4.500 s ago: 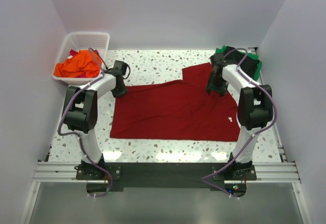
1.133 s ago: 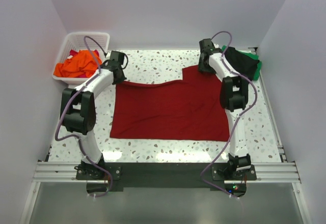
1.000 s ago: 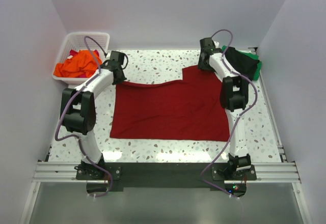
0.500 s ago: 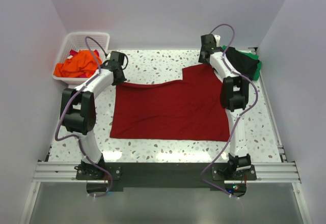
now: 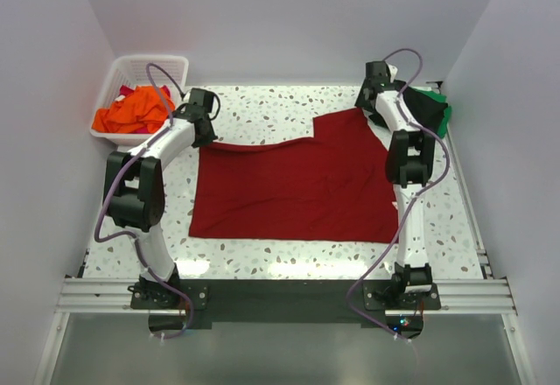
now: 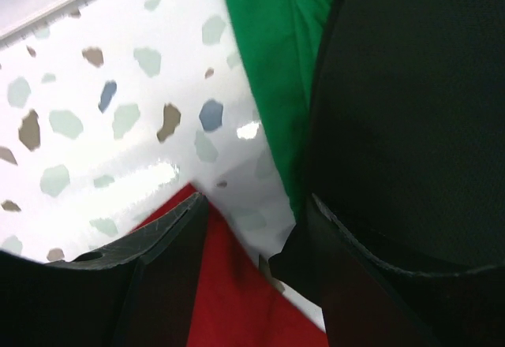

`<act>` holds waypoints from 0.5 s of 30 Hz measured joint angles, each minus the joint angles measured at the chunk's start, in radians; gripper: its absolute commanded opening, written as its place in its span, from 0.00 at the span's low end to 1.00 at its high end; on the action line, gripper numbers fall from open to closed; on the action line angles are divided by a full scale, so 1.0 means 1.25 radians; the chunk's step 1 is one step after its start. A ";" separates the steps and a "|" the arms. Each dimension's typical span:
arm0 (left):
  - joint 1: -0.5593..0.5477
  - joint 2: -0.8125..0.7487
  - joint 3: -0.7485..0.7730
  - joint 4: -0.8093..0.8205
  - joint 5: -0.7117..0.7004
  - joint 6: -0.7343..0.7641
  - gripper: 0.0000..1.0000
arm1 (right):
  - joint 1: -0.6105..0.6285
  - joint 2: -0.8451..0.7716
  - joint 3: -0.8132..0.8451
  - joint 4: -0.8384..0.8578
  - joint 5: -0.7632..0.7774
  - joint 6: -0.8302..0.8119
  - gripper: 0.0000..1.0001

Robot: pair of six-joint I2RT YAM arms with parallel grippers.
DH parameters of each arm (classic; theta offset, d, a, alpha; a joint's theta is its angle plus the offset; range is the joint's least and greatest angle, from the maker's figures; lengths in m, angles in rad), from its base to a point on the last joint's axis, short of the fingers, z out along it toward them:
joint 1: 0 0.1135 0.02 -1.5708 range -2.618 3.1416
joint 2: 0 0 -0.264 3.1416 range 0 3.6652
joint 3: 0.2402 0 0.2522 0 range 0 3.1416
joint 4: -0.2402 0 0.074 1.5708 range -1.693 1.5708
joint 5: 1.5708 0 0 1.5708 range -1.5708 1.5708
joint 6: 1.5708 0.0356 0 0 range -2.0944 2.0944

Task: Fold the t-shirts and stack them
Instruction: Fold the tshirt

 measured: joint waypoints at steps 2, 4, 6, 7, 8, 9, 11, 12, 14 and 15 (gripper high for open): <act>0.000 0.000 0.000 0.000 0.002 0.000 0.00 | -0.011 0.017 0.030 -0.001 -0.019 0.005 0.56; 0.000 0.000 0.000 -0.002 0.002 0.000 0.00 | -0.018 0.029 0.050 -0.001 -0.043 0.006 0.56; 0.000 0.000 0.000 -0.003 0.002 0.000 0.00 | -0.020 0.037 0.060 0.000 -0.067 0.005 0.55; 0.000 0.000 0.000 -0.004 0.002 0.000 0.00 | -0.021 0.041 0.061 0.001 -0.078 0.003 0.54; 0.000 0.000 0.000 -0.004 0.002 0.000 0.00 | -0.020 0.041 0.063 0.003 -0.084 0.003 0.54; 0.000 0.000 0.000 -0.004 0.002 0.000 0.00 | -0.020 0.041 0.064 0.005 -0.095 0.003 0.53; 0.000 0.000 0.000 -0.004 0.002 0.000 0.00 | -0.020 0.041 0.063 0.007 -0.114 0.002 0.52; 0.000 0.000 0.000 -0.004 0.002 -0.001 0.00 | -0.018 0.041 0.056 0.016 -0.117 0.001 0.52; 0.000 0.000 0.000 -0.004 0.002 -0.001 0.00 | -0.016 0.034 0.039 0.039 -0.119 -0.006 0.51; 0.000 0.000 0.000 -0.004 0.002 -0.001 0.00 | -0.014 0.029 0.026 0.051 -0.119 -0.011 0.52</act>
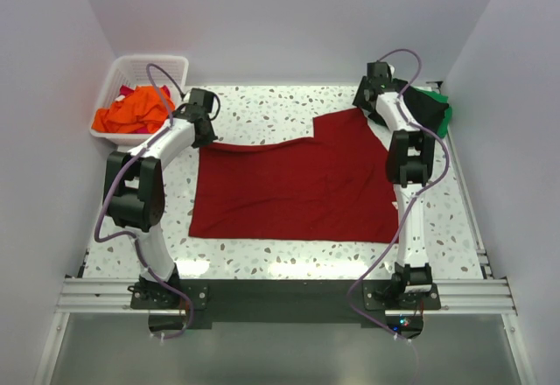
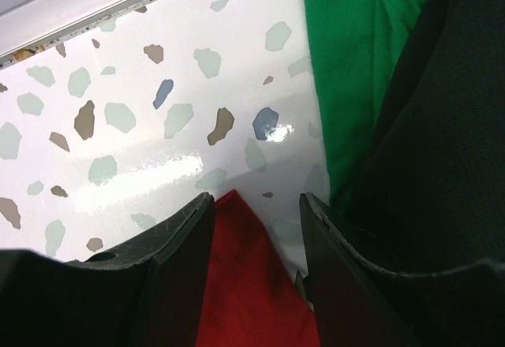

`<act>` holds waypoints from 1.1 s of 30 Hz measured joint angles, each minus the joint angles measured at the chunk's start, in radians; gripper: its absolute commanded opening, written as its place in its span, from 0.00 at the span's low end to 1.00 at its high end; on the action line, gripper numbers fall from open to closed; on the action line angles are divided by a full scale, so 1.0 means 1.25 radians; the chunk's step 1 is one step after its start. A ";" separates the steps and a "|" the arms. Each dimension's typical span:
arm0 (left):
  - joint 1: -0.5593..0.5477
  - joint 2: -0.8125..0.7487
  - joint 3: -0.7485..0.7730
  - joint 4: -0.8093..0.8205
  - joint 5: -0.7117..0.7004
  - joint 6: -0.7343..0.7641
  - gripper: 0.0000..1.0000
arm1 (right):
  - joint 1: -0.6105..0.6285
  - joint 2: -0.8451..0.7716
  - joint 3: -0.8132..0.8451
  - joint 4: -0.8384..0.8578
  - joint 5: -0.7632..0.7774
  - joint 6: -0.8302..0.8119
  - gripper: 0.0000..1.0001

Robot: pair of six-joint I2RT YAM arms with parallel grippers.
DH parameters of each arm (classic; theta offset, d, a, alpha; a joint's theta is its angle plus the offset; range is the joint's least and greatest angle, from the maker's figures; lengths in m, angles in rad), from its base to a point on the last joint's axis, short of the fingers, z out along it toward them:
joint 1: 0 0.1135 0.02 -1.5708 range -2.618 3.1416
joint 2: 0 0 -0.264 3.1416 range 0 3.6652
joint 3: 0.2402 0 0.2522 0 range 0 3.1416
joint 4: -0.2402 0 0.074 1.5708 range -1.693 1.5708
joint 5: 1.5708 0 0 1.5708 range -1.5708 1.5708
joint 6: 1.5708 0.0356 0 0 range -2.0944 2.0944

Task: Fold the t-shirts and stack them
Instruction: Fold the tshirt

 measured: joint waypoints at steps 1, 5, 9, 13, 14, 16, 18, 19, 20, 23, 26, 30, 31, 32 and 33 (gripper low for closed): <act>0.000 0.000 0.000 0.000 0.000 0.000 0.00 | 0.002 -0.006 -0.013 0.009 0.001 -0.004 0.52; 0.000 0.000 0.000 0.000 0.002 0.000 0.00 | 0.011 -0.014 -0.027 0.015 0.001 -0.020 0.52; 0.000 0.000 0.000 0.000 0.002 0.000 0.00 | 0.020 -0.014 -0.024 0.006 0.003 -0.027 0.50; 0.000 0.000 0.000 0.000 0.002 0.000 0.00 | 0.027 -0.015 -0.022 -0.006 0.009 -0.032 0.49; 0.000 0.000 0.000 0.000 0.002 0.000 0.00 | 0.028 -0.016 -0.022 -0.009 0.010 -0.033 0.48; 0.000 0.000 0.000 0.000 0.002 0.000 0.00 | 0.030 -0.017 -0.023 -0.015 0.015 -0.035 0.44; 0.000 0.000 0.000 0.000 0.002 0.000 0.00 | 0.030 -0.023 -0.031 -0.023 0.023 -0.035 0.35; 0.000 0.000 0.000 0.000 0.002 0.000 0.00 | 0.030 -0.024 -0.031 -0.028 0.026 -0.035 0.31; 0.000 0.000 0.000 0.000 0.002 0.000 0.00 | 0.030 -0.025 -0.032 -0.034 0.028 -0.036 0.23; 0.000 0.000 0.000 0.000 0.003 0.000 0.00 | 0.030 -0.026 -0.032 -0.048 0.028 -0.034 0.08; 0.000 0.000 0.000 0.000 0.003 0.000 0.00 | 0.030 -0.027 -0.032 -0.052 0.028 -0.029 0.00; 0.000 0.000 0.000 0.000 0.002 0.000 0.00 | 0.030 -0.028 -0.032 -0.056 0.028 -0.026 0.00; 0.000 0.000 0.000 0.000 0.002 0.000 0.00 | 0.030 -0.028 -0.032 -0.056 0.028 -0.026 0.00; 0.000 0.000 0.000 0.000 -0.001 -0.001 0.00 | 0.030 -0.029 -0.032 -0.057 0.028 -0.027 0.00; 0.000 0.000 0.000 0.000 -0.004 -0.002 0.00 | 0.030 -0.031 -0.032 -0.060 0.028 -0.027 0.00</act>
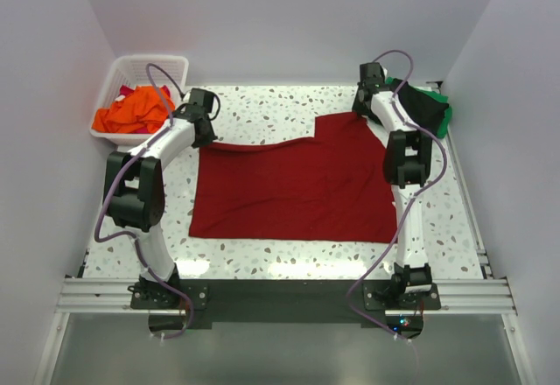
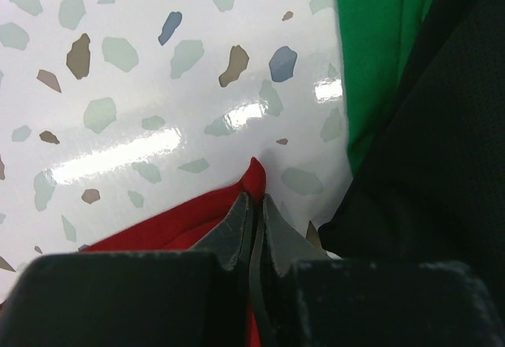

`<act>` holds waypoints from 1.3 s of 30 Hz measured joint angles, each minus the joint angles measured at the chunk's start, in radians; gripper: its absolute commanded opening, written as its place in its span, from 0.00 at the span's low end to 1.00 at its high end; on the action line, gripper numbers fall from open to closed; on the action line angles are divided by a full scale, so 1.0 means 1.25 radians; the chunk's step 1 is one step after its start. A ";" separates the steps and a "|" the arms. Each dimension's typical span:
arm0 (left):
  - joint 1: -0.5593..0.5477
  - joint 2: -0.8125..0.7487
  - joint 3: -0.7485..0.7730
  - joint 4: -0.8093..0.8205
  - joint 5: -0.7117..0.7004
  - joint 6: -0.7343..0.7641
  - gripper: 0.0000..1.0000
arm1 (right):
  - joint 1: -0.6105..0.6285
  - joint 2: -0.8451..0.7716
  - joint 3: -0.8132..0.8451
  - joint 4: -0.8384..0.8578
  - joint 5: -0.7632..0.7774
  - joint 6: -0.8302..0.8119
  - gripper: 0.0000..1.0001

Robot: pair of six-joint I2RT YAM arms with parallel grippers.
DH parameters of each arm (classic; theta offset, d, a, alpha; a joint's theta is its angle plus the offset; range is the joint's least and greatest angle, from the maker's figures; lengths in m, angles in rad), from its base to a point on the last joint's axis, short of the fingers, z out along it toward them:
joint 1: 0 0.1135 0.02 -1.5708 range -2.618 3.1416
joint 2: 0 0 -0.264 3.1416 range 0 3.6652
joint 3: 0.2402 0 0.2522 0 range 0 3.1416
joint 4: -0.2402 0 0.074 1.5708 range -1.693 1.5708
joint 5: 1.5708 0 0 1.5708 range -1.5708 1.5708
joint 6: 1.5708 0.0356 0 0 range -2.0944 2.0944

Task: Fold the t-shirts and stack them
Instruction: Fold the tshirt

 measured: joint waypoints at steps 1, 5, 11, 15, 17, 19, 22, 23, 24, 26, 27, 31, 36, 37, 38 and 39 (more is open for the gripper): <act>0.000 0.000 0.000 0.000 -0.004 -0.002 0.00 | 0.000 -0.001 0.000 -0.003 0.000 0.000 0.00; 0.000 -0.008 0.000 0.000 -0.019 -0.014 0.00 | 0.000 -0.019 -0.026 -0.003 0.000 -0.004 0.00; 0.000 -0.058 0.002 0.001 -0.028 -0.021 0.00 | 0.000 -0.079 -0.078 -0.007 0.001 -0.010 0.00; 0.000 -0.081 0.011 0.000 -0.032 -0.025 0.00 | 0.000 -0.136 -0.088 -0.010 0.001 -0.012 0.00; 0.000 -0.083 0.016 -0.001 -0.036 -0.034 0.00 | 0.000 -0.172 -0.100 -0.012 0.004 -0.013 0.00; 0.000 -0.083 0.017 -0.006 -0.039 -0.040 0.00 | 0.000 -0.211 -0.119 -0.016 0.007 -0.014 0.00; 0.000 -0.083 0.017 -0.030 -0.042 -0.055 0.00 | 0.001 -0.272 -0.157 -0.028 0.007 -0.014 0.00; 0.000 -0.083 0.017 -0.038 -0.043 -0.058 0.00 | 0.001 -0.291 -0.170 -0.032 0.008 -0.014 0.00; 0.000 -0.083 0.017 -0.047 -0.045 -0.063 0.00 | 0.001 -0.309 -0.183 -0.035 0.008 -0.014 0.00; 0.000 -0.083 0.017 -0.061 -0.049 -0.074 0.00 | 0.001 -0.352 -0.226 -0.040 0.009 -0.014 0.00; 0.000 -0.083 0.017 -0.067 -0.051 -0.076 0.00 | 0.001 -0.374 -0.248 -0.044 0.010 -0.013 0.00; 0.000 -0.087 0.003 -0.076 -0.059 -0.093 0.00 | 0.001 -0.451 -0.334 -0.049 0.011 -0.011 0.00; 0.000 -0.107 -0.024 -0.099 -0.067 -0.110 0.00 | 0.001 -0.551 -0.442 -0.050 0.013 -0.005 0.00; 0.000 -0.114 -0.031 -0.105 -0.068 -0.115 0.00 | 0.001 -0.573 -0.464 -0.052 0.014 -0.004 0.00; 0.000 -0.123 -0.040 -0.108 -0.069 -0.118 0.00 | 0.001 -0.595 -0.486 -0.053 0.015 -0.002 0.00; 0.000 -0.134 -0.051 -0.111 -0.070 -0.123 0.00 | 0.001 -0.616 -0.504 -0.057 0.015 -0.002 0.00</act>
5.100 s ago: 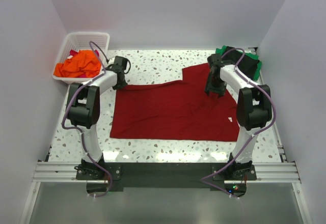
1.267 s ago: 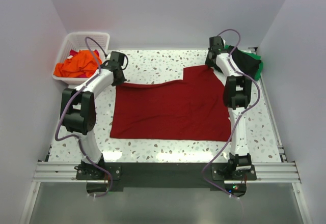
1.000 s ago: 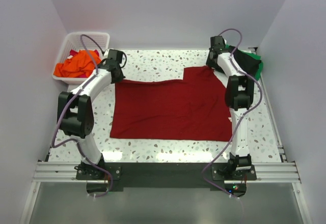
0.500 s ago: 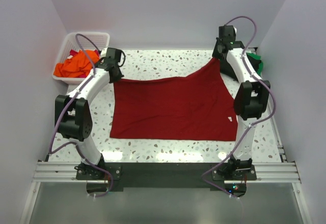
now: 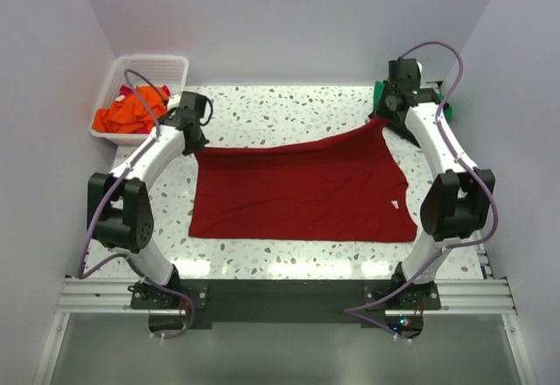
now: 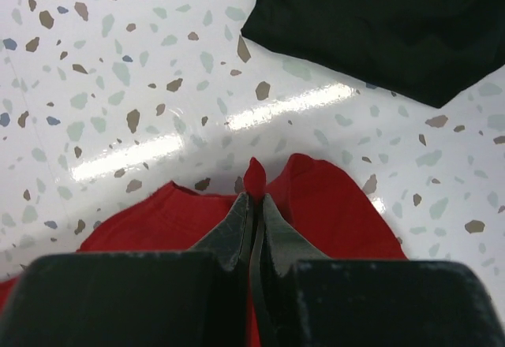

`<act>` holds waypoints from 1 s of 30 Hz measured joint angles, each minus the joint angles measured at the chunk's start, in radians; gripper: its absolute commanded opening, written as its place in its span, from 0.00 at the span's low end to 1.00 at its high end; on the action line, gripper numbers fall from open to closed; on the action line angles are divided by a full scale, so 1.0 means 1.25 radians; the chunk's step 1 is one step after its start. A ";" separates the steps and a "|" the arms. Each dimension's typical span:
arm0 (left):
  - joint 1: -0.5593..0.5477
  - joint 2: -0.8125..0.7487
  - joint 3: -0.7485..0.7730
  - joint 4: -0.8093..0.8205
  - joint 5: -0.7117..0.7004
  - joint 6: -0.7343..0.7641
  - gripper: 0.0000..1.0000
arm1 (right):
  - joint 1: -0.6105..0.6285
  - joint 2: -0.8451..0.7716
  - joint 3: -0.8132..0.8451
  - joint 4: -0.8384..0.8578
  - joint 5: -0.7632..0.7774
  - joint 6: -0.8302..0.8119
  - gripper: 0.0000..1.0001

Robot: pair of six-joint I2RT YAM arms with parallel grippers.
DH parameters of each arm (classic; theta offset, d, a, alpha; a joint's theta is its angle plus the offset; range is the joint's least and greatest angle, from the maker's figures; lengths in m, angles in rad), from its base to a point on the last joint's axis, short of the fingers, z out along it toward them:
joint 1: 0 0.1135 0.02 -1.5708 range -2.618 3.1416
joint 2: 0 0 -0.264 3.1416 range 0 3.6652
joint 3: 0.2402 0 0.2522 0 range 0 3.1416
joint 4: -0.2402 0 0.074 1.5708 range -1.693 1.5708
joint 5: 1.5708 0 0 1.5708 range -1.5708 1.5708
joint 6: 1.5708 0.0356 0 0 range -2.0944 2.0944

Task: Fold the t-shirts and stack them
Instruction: Fold the tshirt

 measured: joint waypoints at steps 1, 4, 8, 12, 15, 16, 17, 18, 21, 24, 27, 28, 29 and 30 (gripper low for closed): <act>0.000 -0.009 -0.008 -0.005 0.000 -0.002 0.00 | 0.000 -0.019 -0.014 -0.003 0.001 0.001 0.00; 0.000 -0.042 -0.038 -0.013 0.000 -0.008 0.00 | 0.000 -0.071 -0.057 -0.009 0.005 0.002 0.00; 0.000 -0.067 -0.066 -0.020 0.001 -0.016 0.00 | 0.000 -0.134 -0.126 -0.019 0.007 0.005 0.00; 0.000 -0.075 -0.097 -0.023 0.008 -0.017 0.00 | 0.000 -0.175 -0.190 -0.029 0.007 0.013 0.00; 0.000 -0.075 -0.121 -0.025 0.016 -0.022 0.00 | 0.000 -0.197 -0.230 -0.038 0.009 0.019 0.00; 0.000 -0.075 -0.130 -0.026 0.019 -0.023 0.00 | 0.000 -0.203 -0.242 -0.041 0.010 0.021 0.00; 0.000 -0.075 -0.137 -0.027 0.022 -0.023 0.00 | 0.000 -0.209 -0.253 -0.043 0.012 0.023 0.00; 0.000 -0.075 -0.144 -0.027 0.026 -0.023 0.00 | 0.000 -0.216 -0.263 -0.049 0.014 0.024 0.00; 0.000 -0.075 -0.160 -0.027 0.035 -0.023 0.00 | 0.000 -0.240 -0.289 -0.062 0.025 0.030 0.00; 0.000 -0.075 -0.177 -0.027 0.045 -0.024 0.00 | 0.000 -0.260 -0.305 -0.074 0.030 0.036 0.00; 0.000 -0.075 -0.191 -0.027 0.056 -0.024 0.00 | 0.001 -0.273 -0.327 -0.080 0.034 0.043 0.00; 0.000 -0.075 -0.194 -0.027 0.058 -0.024 0.00 | 0.001 -0.277 -0.336 -0.081 0.034 0.045 0.00; 0.000 -0.075 -0.197 -0.027 0.060 -0.024 0.00 | 0.001 -0.281 -0.345 -0.083 0.035 0.048 0.00; 0.000 -0.075 -0.199 -0.028 0.063 -0.024 0.00 | 0.001 -0.284 -0.353 -0.086 0.035 0.049 0.00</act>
